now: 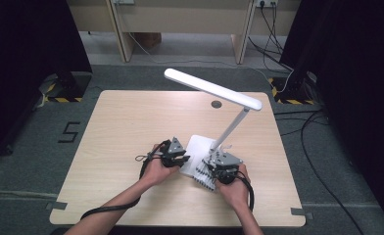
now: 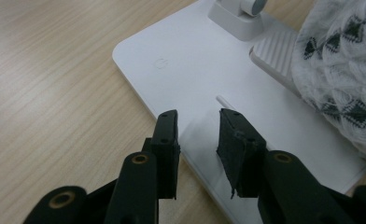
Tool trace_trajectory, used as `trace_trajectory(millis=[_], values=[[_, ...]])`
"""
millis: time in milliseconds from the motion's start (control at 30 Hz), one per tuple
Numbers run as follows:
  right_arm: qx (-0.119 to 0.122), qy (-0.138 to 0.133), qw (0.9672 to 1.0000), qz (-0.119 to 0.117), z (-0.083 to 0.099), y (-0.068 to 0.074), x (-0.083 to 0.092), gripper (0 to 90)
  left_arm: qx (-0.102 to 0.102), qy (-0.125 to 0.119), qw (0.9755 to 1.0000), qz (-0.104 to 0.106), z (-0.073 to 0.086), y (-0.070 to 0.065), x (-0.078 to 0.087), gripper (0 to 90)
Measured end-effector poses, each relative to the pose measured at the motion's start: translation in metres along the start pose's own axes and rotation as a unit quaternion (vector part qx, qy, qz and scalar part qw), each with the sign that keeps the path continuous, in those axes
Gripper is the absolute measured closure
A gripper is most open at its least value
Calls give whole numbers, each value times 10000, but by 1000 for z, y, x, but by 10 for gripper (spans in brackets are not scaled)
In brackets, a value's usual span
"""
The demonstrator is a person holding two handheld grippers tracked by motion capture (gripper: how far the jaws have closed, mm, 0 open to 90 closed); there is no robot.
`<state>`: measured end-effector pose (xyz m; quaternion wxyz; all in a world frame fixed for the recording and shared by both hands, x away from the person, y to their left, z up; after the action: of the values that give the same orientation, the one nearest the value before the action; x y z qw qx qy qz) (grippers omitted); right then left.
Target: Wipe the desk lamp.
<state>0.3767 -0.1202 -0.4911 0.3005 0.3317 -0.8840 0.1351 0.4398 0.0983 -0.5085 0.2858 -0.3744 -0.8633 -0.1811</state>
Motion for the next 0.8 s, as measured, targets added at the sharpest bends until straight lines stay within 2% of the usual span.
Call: trace_trajectory(millis=[300, 433, 800], values=[[52, -82, 9999, 85, -10, -3, -3, 829, -3, 87, 10000, -8, -1, 2, 1, 660], [92, -128, 9998, 112, -15, -2, -5, 828, 79, 104, 9999, -44, 0, 5, 4, 649], [99, -211, 9995, 223, -27, -6, -22, 827, 174, 20, 9998, -115, 0, 12, 14, 631]])
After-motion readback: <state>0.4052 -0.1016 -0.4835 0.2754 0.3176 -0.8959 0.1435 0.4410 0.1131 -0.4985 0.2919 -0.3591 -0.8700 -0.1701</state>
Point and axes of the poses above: each handheld gripper's, and its own axes: x roughly backward along the jaws, z roughly out of its underside, y roughly to its left, the point moved 1 cm from there along -x, roughly forward along the jaws, and after that the axes turned 4 degrees about -z, right-handed, at the moved point
